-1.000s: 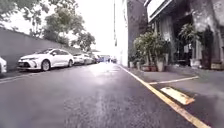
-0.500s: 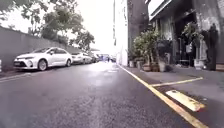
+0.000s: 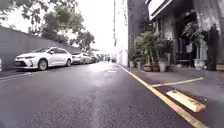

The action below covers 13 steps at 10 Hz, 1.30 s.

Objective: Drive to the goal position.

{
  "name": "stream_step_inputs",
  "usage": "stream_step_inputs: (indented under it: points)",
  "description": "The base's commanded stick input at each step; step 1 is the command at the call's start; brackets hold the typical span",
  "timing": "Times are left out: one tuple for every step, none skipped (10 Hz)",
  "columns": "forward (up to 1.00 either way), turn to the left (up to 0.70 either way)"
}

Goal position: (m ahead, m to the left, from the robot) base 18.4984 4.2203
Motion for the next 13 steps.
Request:
stream_step_inputs:
  points:
    - [0.03,0.01]
    - [0.03,0.01]
    - [0.03,0.01]
    - [0.03,0.01]
    - [0.03,0.01]
    - [0.03,0.01]
    - [0.03,0.01]
    - [0.03,0.01]
    - [0.03,0.01]
    - [0.03,0.01]
    - [0.03,0.01]
    - [0.03,0.01]
    - [0.03,0.01]
